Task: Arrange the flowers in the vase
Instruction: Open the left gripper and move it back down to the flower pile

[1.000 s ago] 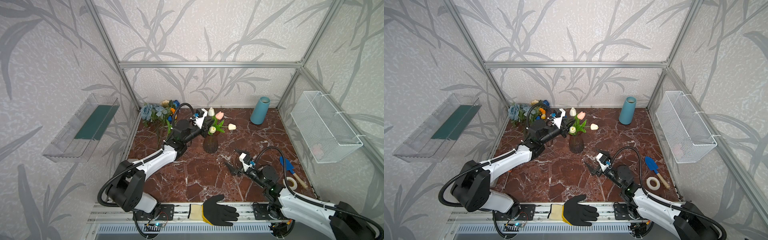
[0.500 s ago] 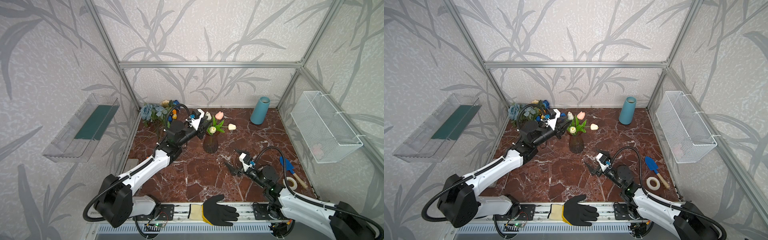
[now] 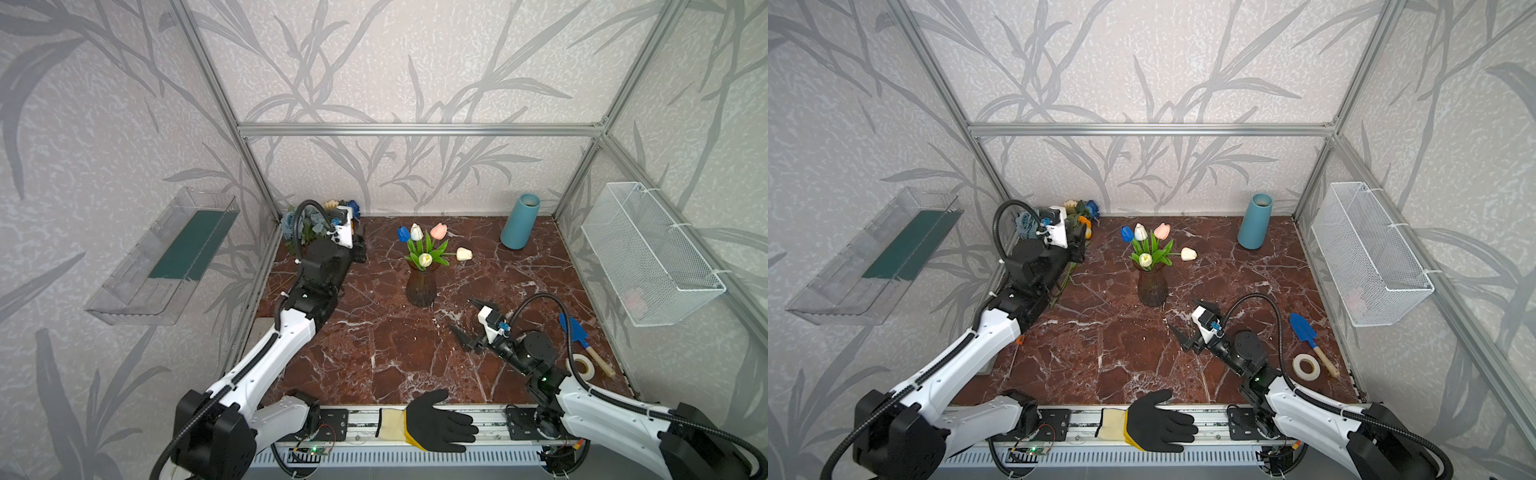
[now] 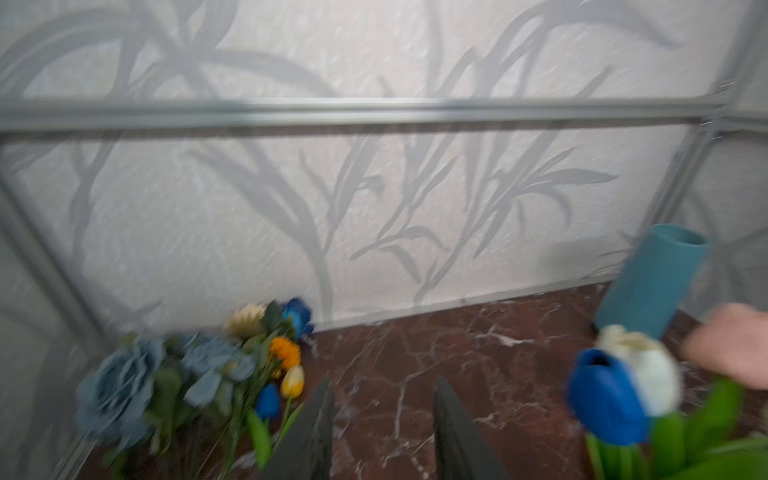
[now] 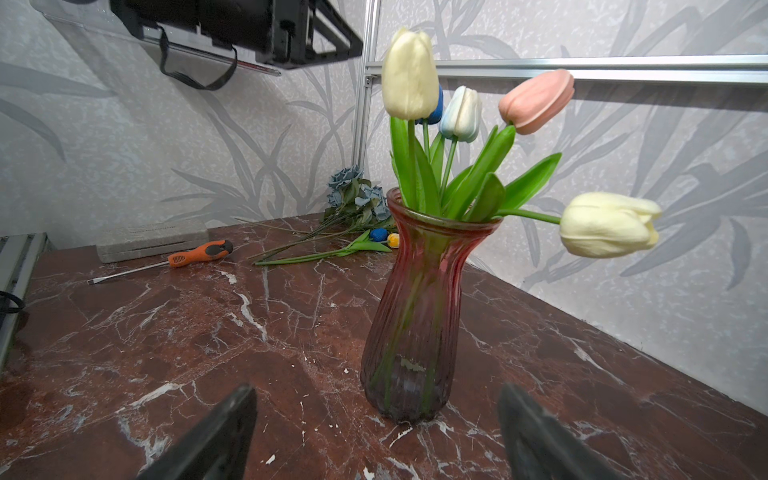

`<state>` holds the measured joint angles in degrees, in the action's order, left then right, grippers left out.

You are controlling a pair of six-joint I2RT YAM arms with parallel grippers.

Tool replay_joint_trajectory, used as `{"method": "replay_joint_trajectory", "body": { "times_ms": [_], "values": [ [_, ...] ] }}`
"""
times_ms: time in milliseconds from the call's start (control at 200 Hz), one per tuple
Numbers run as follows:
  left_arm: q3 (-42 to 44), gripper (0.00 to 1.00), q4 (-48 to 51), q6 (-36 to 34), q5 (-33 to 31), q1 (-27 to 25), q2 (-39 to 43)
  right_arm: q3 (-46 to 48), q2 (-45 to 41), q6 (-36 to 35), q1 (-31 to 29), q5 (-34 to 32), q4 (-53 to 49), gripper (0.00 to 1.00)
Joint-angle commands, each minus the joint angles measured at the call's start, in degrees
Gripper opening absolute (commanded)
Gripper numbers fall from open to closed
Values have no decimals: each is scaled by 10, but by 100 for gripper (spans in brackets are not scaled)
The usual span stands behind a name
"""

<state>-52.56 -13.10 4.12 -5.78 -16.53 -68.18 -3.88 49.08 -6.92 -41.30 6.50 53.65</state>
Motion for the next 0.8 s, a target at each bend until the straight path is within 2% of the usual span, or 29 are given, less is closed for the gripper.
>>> {"method": "replay_joint_trajectory", "body": {
  "times_ms": [0, 195, 295, 480, 615, 795],
  "values": [
    [-57, 40, 190, 83, -51, 58, -69, -1, -2, 5, -3, 3, 5, 91],
    [-140, 41, 323, 70, -56, 92, -203, -2, 7, 4, -3, 0, 10, 91],
    [-166, 45, 337, 60, -16, 106, -260, -3, 9, 4, -3, 4, 10, 91],
    [-249, 53, 402, 36, 20, 126, -372, -3, 7, 2, -3, 3, 9, 91],
    [-340, 54, 484, 16, 38, 142, -454, -2, 0, -1, -3, -5, 1, 91],
    [-387, 56, 506, 3, 61, 143, -513, -3, 12, 1, -3, -1, 13, 91]
  ]
}}
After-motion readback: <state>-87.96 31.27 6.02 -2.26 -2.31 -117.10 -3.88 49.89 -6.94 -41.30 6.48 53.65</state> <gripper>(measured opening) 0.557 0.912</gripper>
